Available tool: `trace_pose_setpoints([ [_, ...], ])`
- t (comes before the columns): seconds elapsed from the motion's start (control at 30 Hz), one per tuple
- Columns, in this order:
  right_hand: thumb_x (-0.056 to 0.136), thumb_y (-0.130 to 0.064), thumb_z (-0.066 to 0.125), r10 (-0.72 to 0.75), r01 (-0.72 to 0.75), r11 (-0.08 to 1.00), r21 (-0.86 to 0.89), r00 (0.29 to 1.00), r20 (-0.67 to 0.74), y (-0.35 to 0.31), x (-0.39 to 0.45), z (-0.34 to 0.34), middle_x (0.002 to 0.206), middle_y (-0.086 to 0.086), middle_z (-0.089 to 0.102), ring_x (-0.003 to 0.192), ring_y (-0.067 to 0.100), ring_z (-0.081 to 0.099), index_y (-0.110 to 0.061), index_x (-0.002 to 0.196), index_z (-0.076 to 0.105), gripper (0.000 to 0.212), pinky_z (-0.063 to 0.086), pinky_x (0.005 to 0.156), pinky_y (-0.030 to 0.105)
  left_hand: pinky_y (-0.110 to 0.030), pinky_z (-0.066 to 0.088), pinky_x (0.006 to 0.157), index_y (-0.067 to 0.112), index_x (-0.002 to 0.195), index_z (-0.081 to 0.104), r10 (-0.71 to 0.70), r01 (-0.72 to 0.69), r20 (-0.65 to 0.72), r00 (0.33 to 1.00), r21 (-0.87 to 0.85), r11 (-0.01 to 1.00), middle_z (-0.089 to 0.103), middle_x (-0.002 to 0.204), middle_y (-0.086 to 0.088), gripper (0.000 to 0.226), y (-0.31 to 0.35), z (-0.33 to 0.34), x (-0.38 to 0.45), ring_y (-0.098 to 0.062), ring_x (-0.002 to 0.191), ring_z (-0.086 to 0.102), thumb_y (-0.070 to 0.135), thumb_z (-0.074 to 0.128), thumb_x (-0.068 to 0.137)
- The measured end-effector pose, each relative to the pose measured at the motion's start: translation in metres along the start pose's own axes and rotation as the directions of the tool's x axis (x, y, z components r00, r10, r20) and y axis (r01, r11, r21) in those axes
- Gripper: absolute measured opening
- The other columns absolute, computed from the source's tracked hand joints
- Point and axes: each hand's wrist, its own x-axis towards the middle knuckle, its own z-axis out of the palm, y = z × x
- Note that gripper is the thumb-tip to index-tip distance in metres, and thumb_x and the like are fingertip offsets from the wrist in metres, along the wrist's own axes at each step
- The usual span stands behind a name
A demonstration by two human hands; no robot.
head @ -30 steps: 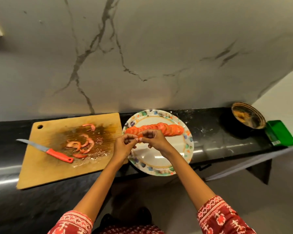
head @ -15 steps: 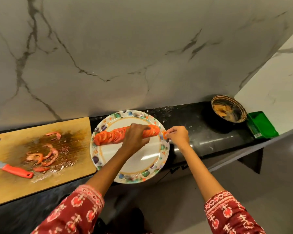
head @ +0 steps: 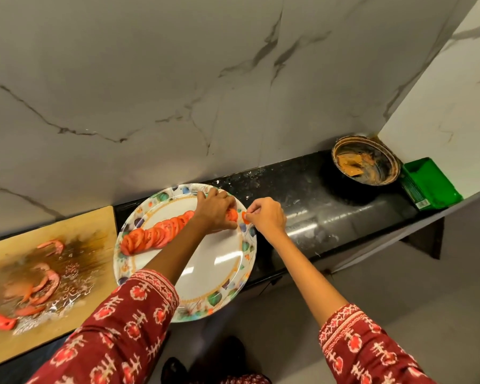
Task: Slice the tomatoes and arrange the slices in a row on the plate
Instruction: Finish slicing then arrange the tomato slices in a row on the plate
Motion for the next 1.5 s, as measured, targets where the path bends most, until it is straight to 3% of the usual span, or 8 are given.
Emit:
trace_pose_setpoints([
  [0.43, 0.087, -0.012, 0.062, -0.084, 0.086, 0.976, -0.198, 0.996, 0.02, -0.02, 0.008, 0.012, 0.085, 0.005, 0.07, 0.082, 0.023, 0.067, -0.014, 0.08, 0.073, 0.013, 0.055, 0.071, 0.034, -0.044, 0.027, 0.099, 0.022, 0.116, 0.048, -0.098, 0.06, -0.146, 0.984, -0.247, 0.967, 0.052, 0.124, -0.004, 0.047, -0.009, 0.014, -0.009, -0.022, 0.117, 0.039, 0.046, 0.062, 0.078],
  [0.67, 0.091, -0.011, 0.058, -0.15, 0.177, 0.94, -0.292, 0.982, 0.114, -0.023, 0.006, 0.009, 0.107, 0.008, 0.067, 0.1, 0.027, 0.063, -0.014, 0.104, 0.07, 0.018, 0.049, 0.081, 0.036, -0.052, 0.018, 0.106, 0.028, 0.129, 0.04, -0.091, 0.082, -0.118, 0.989, -0.075, 0.994, 0.042, 0.139, -0.001, 0.064, -0.011, 0.012, -0.015, -0.024, 0.13, 0.031, 0.058, 0.061, 0.076],
  [0.9, 0.089, -0.009, 0.056, -0.173, 0.203, 0.961, -0.19, 0.971, 0.164, -0.02, -0.002, 0.009, 0.11, 0.011, 0.062, 0.101, 0.028, 0.059, -0.014, 0.112, 0.052, 0.023, 0.048, 0.081, 0.038, -0.058, 0.009, 0.11, 0.028, 0.136, 0.033, -0.169, 0.165, -0.075, 0.983, -0.059, 0.985, 0.043, 0.141, -0.004, 0.077, -0.012, 0.009, -0.015, -0.026, 0.134, 0.03, 0.062, 0.063, 0.073],
  [1.03, 0.088, -0.006, 0.053, -0.141, 0.147, 0.978, -0.15, 0.989, 0.046, -0.019, -0.004, 0.008, 0.102, 0.011, 0.064, 0.094, 0.028, 0.061, -0.014, 0.113, 0.049, 0.027, 0.046, 0.074, 0.036, -0.06, 0.006, 0.109, 0.029, 0.141, 0.026, -0.202, 0.193, -0.072, 0.977, -0.113, 0.975, 0.034, 0.148, -0.004, 0.087, -0.008, 0.01, -0.017, -0.028, 0.139, 0.021, 0.066, 0.063, 0.071],
  [1.13, 0.09, -0.005, 0.053, -0.14, 0.135, 0.988, -0.081, 0.989, -0.057, -0.026, -0.008, 0.008, 0.098, 0.009, 0.064, 0.091, 0.026, 0.061, -0.013, 0.115, 0.049, 0.027, 0.043, 0.066, 0.031, -0.06, 0.008, 0.109, 0.029, 0.142, 0.026, -0.254, 0.21, -0.165, 0.953, -0.244, 0.947, 0.03, 0.15, -0.002, 0.095, -0.016, 0.01, -0.034, -0.028, 0.14, 0.018, 0.072, 0.061, 0.066],
  [1.23, 0.09, -0.008, 0.054, -0.219, 0.217, 0.975, -0.051, 0.974, -0.049, -0.048, -0.015, 0.018, 0.103, 0.01, 0.066, 0.094, 0.027, 0.063, -0.013, 0.112, 0.051, 0.023, 0.043, 0.065, 0.03, -0.056, 0.016, 0.106, 0.023, 0.134, 0.042, -0.364, 0.198, -0.348, 0.864, -0.43, 0.881, 0.045, 0.14, -0.004, 0.088, -0.043, 0.015, -0.072, -0.029, 0.132, 0.033, 0.078, 0.049, 0.066],
  [1.33, 0.086, -0.003, 0.049, -0.303, 0.303, 0.953, -0.015, 0.952, -0.042, -0.081, -0.026, 0.045, 0.099, 0.015, 0.067, 0.095, 0.034, 0.061, -0.011, 0.106, 0.056, 0.022, 0.044, 0.07, 0.036, -0.042, 0.026, 0.093, 0.02, 0.118, 0.058, -0.558, 0.24, -0.497, 0.664, -0.566, 0.789, 0.06, 0.12, -0.004, 0.076, -0.079, 0.026, -0.123, -0.026, 0.115, 0.046, 0.074, 0.034, 0.07],
  [1.5, 0.087, -0.005, 0.047, -0.448, 0.448, 0.894, 0.033, 0.885, 0.124, -0.135, -0.061, 0.112, 0.097, 0.015, 0.068, 0.093, 0.033, 0.061, -0.01, 0.109, 0.058, 0.025, 0.043, 0.072, 0.032, -0.045, 0.029, 0.092, 0.015, 0.103, 0.065, -0.798, 0.329, -0.49, 0.351, -0.734, 0.595, 0.064, 0.105, -0.007, 0.036, -0.136, 0.055, -0.223, -0.029, 0.111, 0.049, 0.043, 0.053, 0.084],
])
